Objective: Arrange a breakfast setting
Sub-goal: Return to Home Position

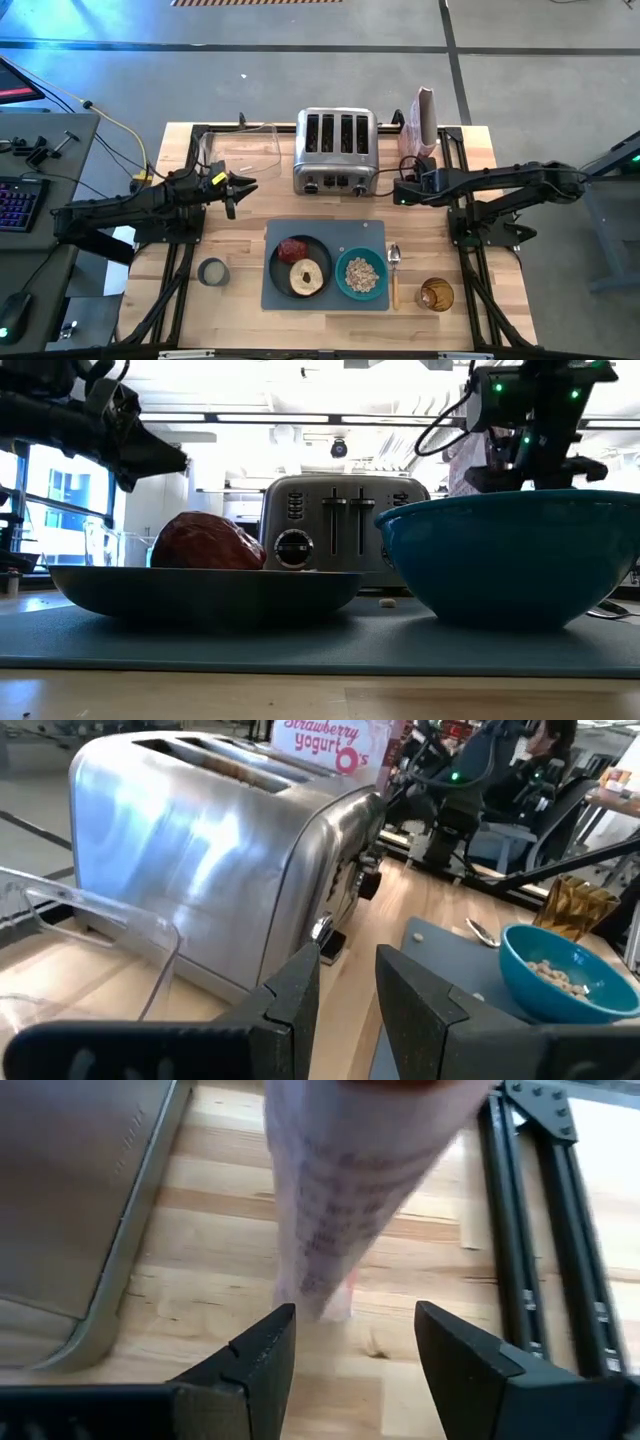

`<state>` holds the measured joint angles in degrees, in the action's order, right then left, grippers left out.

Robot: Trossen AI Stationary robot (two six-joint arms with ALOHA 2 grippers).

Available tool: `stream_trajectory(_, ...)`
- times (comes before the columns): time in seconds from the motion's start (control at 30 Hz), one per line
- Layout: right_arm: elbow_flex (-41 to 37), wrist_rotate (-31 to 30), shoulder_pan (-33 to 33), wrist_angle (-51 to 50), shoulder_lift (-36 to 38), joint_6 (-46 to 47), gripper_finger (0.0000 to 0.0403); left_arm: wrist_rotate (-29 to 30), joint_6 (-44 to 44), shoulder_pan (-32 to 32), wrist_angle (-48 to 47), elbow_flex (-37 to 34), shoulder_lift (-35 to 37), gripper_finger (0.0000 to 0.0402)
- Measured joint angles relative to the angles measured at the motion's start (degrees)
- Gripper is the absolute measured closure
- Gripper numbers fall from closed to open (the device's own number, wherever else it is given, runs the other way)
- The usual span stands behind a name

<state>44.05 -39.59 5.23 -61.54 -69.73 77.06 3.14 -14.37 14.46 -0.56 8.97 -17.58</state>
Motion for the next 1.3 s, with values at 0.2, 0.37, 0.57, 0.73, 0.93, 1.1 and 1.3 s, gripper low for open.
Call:
stream_trajectory(0.2, 5.35, 3.72, 0.00, -7.31, 0.04, -0.10, 0.0217, -0.02, -0.03, 0.00, 3.23, -3.81, 1.87, 0.0312)
stream_trajectory(0.37, 12.22, 6.65, 0.00, -12.93, 0.04, -4.60, 0.0217, -0.09, -0.55, 0.00, 5.45, -5.91, 2.64, 0.0312)
stream_trajectory(0.57, 23.20, 0.68, -0.02, -16.22, 0.07, -13.59, 0.0217, -1.84, -1.57, 0.02, 9.83, -8.30, 3.34, 0.0312)
stream_trajectory(0.73, 31.01, -5.60, -0.02, -16.22, 2.31, -24.20, 0.0217, -3.34, -1.57, 0.04, 9.50, -8.30, 3.34, 0.0312)
stream_trajectory(0.93, 35.79, -10.93, -0.19, -15.62, 11.72, -29.73, 0.0217, -5.34, -1.57, 0.04, 9.49, -8.30, 3.36, 0.0312)
stream_trajectory(1.1, 35.79, -12.74, -1.65, -13.63, 21.44, -32.45, 0.0217, -5.60, -1.37, 0.04, 9.41, -8.30, 3.36, 0.0312)
stream_trajectory(1.3, 35.71, -12.76, -3.89, -14.55, 29.27, -34.07, 0.0217, -3.60, -1.93, 0.04, 7.19, -8.30, 3.36, 0.0312)
